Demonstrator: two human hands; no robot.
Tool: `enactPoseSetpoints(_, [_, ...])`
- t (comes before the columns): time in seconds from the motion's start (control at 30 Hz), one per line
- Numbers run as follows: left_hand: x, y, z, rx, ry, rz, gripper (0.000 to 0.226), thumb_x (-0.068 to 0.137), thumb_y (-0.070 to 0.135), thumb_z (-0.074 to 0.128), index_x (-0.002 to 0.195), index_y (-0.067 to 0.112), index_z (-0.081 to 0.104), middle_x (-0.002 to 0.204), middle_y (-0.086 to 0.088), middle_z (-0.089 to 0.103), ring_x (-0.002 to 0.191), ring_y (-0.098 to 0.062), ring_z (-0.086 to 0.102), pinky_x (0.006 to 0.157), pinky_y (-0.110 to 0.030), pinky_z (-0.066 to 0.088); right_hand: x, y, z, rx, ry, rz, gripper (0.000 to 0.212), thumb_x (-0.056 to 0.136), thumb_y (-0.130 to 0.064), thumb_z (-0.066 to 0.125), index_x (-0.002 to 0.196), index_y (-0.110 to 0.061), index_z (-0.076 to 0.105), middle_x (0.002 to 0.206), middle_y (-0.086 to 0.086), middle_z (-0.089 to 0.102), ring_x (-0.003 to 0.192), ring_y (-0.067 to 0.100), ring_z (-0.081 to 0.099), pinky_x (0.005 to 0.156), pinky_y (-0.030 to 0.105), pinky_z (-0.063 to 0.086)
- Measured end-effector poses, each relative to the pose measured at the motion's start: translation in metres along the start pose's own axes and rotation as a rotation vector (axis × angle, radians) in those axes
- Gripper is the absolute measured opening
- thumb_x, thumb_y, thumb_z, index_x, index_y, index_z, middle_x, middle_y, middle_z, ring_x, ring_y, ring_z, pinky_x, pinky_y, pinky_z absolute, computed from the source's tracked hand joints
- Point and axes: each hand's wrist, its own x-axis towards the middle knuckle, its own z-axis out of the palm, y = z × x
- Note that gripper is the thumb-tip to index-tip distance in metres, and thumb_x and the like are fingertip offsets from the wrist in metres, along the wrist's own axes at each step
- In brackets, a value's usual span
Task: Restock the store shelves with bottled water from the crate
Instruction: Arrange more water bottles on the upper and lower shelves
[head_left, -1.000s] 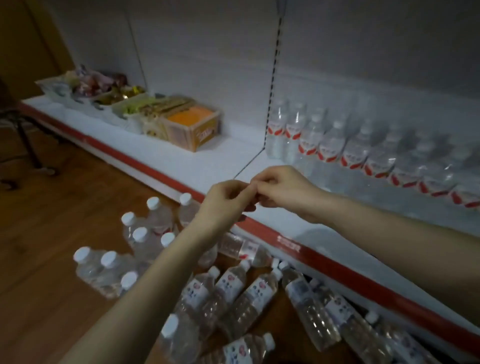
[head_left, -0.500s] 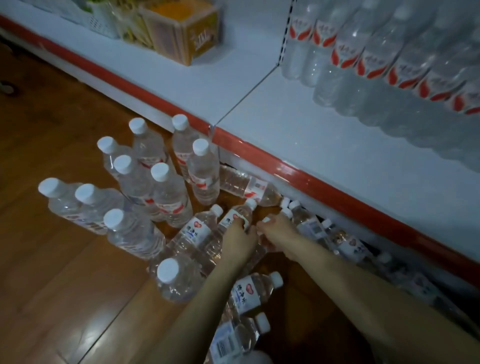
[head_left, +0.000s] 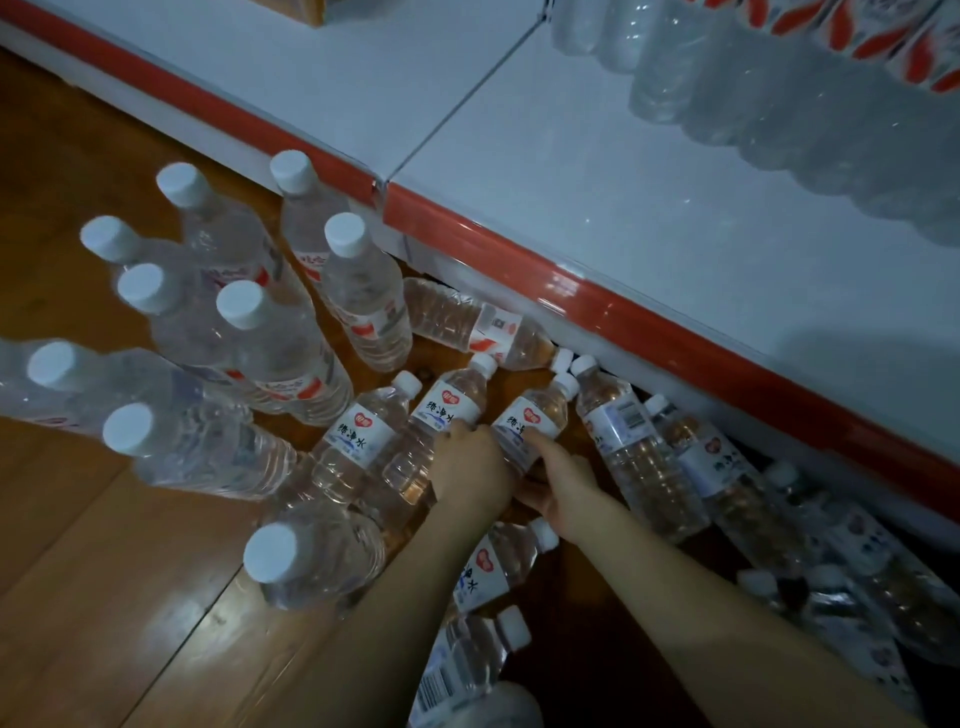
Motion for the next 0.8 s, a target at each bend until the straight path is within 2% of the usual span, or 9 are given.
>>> enactPoseSetpoints(0.13, [-0.002, 0.006, 0.005, 0.145, 0.017, 0.022, 0.049, 0.091, 0.027, 0.054, 0.131, 0.001, 0.041, 0.132, -0.017, 0.039, 0.122, -0.032, 0.037, 0.099, -0.034, 0.038, 0.002, 0.0, -0.005, 0.085, -0.099, 0.042, 0.036, 0.081, -0.023, 0.069, 0.112, -0.005, 0.061, 0.106, 0.016, 0.064, 0.091, 0.026, 0.063, 0.066, 0.034, 0.055])
enactPoseSetpoints(0.33, [-0.003, 0.003, 0.006, 0.096, 0.052, 0.046, 0.049, 0.086, 0.032, 0.058, 0.124, 0.003, 0.045, 0.127, -0.015, 0.044, 0.12, -0.031, 0.039, 0.095, -0.035, 0.041, 0.004, 0.003, -0.007, 0.057, -0.152, 0.023, 0.035, 0.08, -0.023, 0.071, 0.111, -0.007, 0.063, 0.102, 0.011, 0.067, 0.091, 0.022, 0.063, 0.078, 0.034, 0.054])
enactPoseSetpoints(0.43, [-0.005, -0.002, 0.002, 0.002, 0.078, 0.056, 0.052, 0.082, 0.035, 0.062, 0.121, 0.005, 0.045, 0.123, -0.013, 0.045, 0.118, -0.029, 0.04, 0.092, -0.036, 0.043, 0.002, 0.005, -0.007, 0.062, -0.195, -0.012, 0.045, 0.078, -0.022, 0.072, 0.118, -0.009, 0.059, 0.113, 0.012, 0.066, 0.099, 0.024, 0.063, 0.076, 0.035, 0.054])
enactPoseSetpoints(0.57, [-0.01, -0.009, 0.0, -0.135, 0.137, 0.041, 0.056, 0.079, 0.039, 0.066, 0.12, 0.007, 0.045, 0.121, -0.01, 0.045, 0.116, -0.027, 0.041, 0.09, -0.034, 0.041, -0.007, 0.005, -0.003, 0.091, -0.245, -0.081, 0.037, 0.08, -0.015, 0.07, 0.114, -0.01, 0.058, 0.105, 0.01, 0.069, 0.092, 0.023, 0.066, 0.067, 0.035, 0.055])
enactPoseSetpoints(0.63, [-0.011, -0.016, 0.0, -0.223, 0.146, 0.054, 0.057, 0.076, 0.039, 0.068, 0.12, 0.009, 0.047, 0.118, -0.01, 0.046, 0.112, -0.026, 0.044, 0.09, -0.034, 0.043, -0.009, 0.005, -0.004, 0.09, -0.245, -0.128, 0.046, 0.077, -0.015, 0.072, 0.119, -0.008, 0.055, 0.109, 0.012, 0.068, 0.095, 0.024, 0.067, 0.066, 0.034, 0.055])
enactPoseSetpoints(0.73, [-0.015, -0.024, -0.001, -0.422, 0.114, 0.107, 0.061, 0.073, 0.035, 0.074, 0.123, 0.013, 0.048, 0.115, -0.008, 0.051, 0.103, -0.025, 0.054, 0.085, -0.04, 0.051, -0.014, 0.006, -0.007, 0.099, -0.252, -0.173, 0.062, 0.067, -0.018, 0.076, 0.124, -0.007, 0.052, 0.112, 0.013, 0.067, 0.099, 0.025, 0.066, 0.074, 0.037, 0.056])
enactPoseSetpoints(0.8, [-0.018, -0.026, -0.004, -0.596, 0.076, 0.122, 0.06, 0.072, 0.03, 0.076, 0.121, 0.015, 0.046, 0.108, -0.004, 0.057, 0.091, -0.022, 0.062, 0.072, -0.039, 0.056, -0.018, 0.003, -0.01, 0.1, -0.285, -0.196, 0.053, 0.072, -0.016, 0.073, 0.12, -0.009, 0.053, 0.11, 0.012, 0.068, 0.097, 0.024, 0.067, 0.078, 0.038, 0.055])
